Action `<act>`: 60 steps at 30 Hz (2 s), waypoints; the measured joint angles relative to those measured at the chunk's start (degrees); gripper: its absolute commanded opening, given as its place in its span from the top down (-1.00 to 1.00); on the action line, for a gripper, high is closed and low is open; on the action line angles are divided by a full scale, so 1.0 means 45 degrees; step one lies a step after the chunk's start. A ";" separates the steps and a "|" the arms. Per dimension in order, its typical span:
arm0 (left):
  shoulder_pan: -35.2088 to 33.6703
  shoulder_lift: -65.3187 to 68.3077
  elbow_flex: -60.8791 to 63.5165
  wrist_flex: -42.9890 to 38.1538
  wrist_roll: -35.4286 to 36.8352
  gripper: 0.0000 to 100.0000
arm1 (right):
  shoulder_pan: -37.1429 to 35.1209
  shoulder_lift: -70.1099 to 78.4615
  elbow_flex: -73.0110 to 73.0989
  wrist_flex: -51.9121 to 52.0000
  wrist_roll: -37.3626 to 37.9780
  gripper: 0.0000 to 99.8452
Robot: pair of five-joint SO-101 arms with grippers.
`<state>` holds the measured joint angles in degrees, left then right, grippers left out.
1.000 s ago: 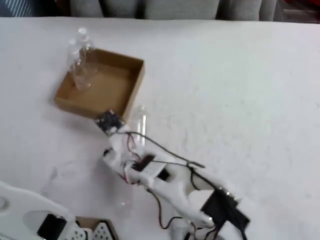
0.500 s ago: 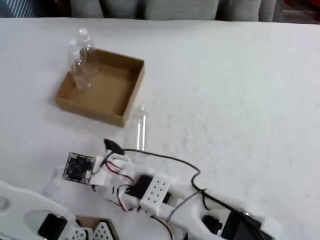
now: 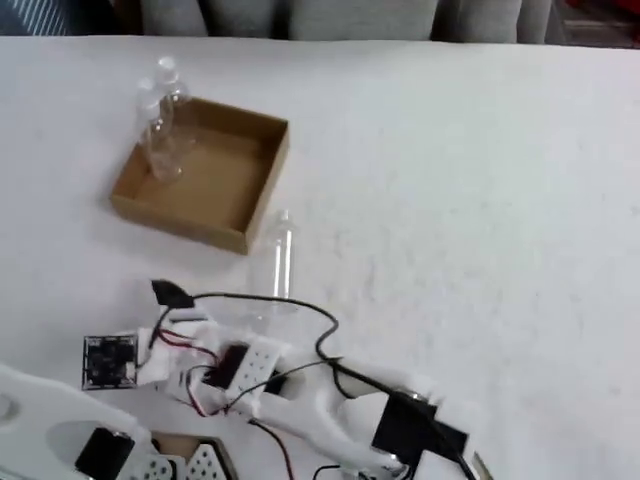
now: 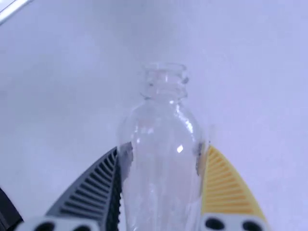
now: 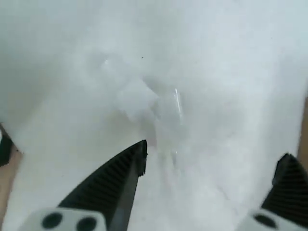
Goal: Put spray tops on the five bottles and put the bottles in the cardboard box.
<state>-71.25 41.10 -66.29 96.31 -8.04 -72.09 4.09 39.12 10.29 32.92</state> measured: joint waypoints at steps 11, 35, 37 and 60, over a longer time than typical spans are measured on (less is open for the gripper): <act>0.0039 0.0000 0.0000 0.0000 0.0000 0.96 | -0.0488 0.3438 -0.3614 0.1973 0.0547 0.25; 0.0000 0.0000 0.0000 -0.0469 0.0000 0.96 | 0.1543 0.4513 -0.5001 0.1250 -0.1817 0.97; 0.0000 0.0000 0.0000 -0.0469 0.0000 0.96 | 0.1993 0.4513 -0.5001 0.1231 -0.2129 0.97; -0.0059 0.0000 0.0000 -0.0469 0.0000 0.96 | 0.2774 0.4122 -0.6779 0.7404 -0.3223 0.52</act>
<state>-71.52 41.10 -66.29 94.20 -8.04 -59.60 22.64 8.62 43.60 18.42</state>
